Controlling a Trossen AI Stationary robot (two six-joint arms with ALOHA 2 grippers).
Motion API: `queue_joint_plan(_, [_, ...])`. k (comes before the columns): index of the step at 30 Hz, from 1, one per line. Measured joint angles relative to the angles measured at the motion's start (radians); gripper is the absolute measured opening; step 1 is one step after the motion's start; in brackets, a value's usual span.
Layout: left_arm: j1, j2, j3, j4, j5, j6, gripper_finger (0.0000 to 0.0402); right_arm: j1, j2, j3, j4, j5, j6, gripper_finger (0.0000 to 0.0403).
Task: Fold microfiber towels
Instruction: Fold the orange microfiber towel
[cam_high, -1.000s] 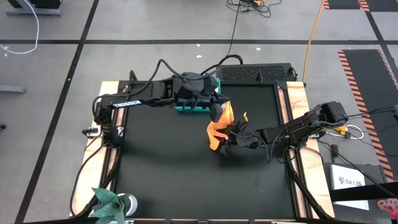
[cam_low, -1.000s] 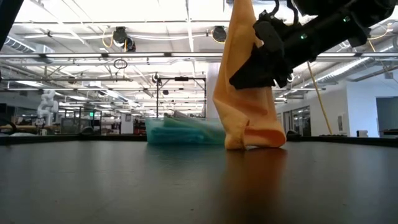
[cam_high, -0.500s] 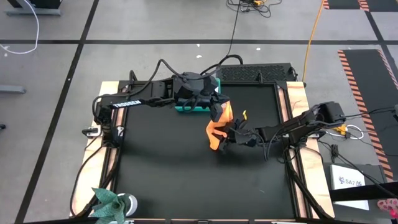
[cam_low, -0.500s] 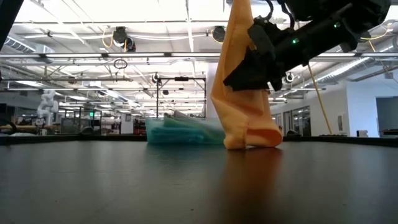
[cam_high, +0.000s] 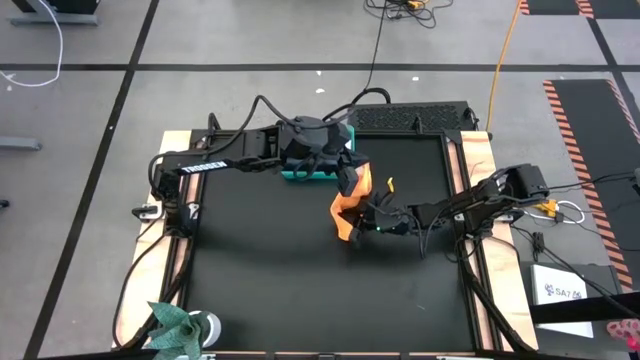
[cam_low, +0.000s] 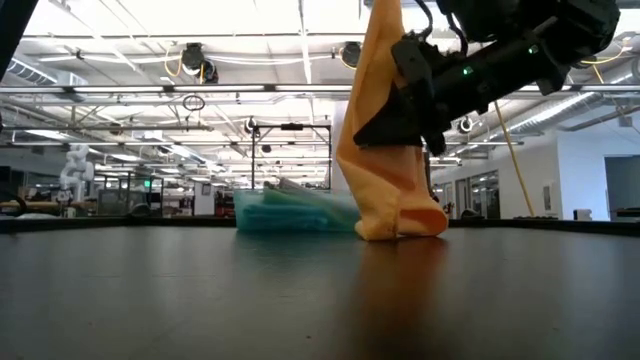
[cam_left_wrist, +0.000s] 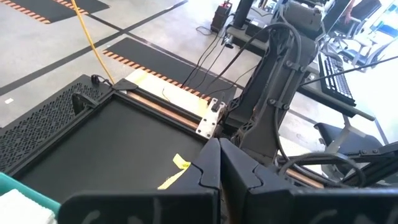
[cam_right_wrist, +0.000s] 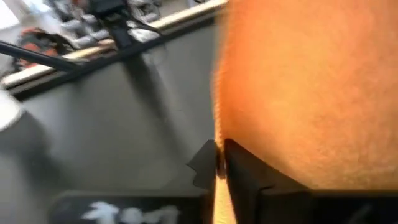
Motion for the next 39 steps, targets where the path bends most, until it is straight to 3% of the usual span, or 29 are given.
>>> queue_joint_plan(5, [0.0, 0.0, 0.0, -0.027, 0.0, 0.005, 0.0002, 0.001, -0.038, 0.0, 0.01, -0.04, -0.003, 0.0003])
queue_joint_plan(8, [0.0, -0.001, 0.0, -0.054, 0.0, 0.009, 0.0003, 0.0, -0.12, 0.0, -0.051, -0.128, 0.032, 0.0002])
queue_joint_plan(13, [0.001, -0.002, 0.0, -0.119, 0.0, 0.035, 0.0002, 0.007, -0.351, 0.0, -0.261, -0.382, 0.117, 0.0001])
queue_joint_plan(18, [0.008, -0.006, 0.0, -0.2, 0.0, 0.044, 0.0002, 0.015, -0.639, 0.001, -0.498, -0.509, 0.177, 0.0001])
queue_joint_plan(23, [0.015, -0.025, 0.001, -0.241, 0.0, 0.034, 0.0001, 0.015, -0.884, 0.001, -0.675, -0.526, 0.218, 0.0001])
queue_joint_plan(29, [-0.007, -0.032, 0.002, -0.25, 0.052, 0.005, 0.0001, 0.013, -1.097, 0.001, -0.715, -0.527, 0.236, 0.0])
queue_joint_plan(33, [-0.03, -0.032, 0.002, -0.253, 0.048, -0.016, 0.0001, 0.013, -1.191, 0.045, -0.752, -0.527, 0.229, 0.0])
queue_joint_plan(39, [-0.031, -0.035, 0.001, -0.232, -0.023, -0.002, 0.0001, 0.013, -1.239, 0.256, -1.057, -0.449, 0.154, 0.0])
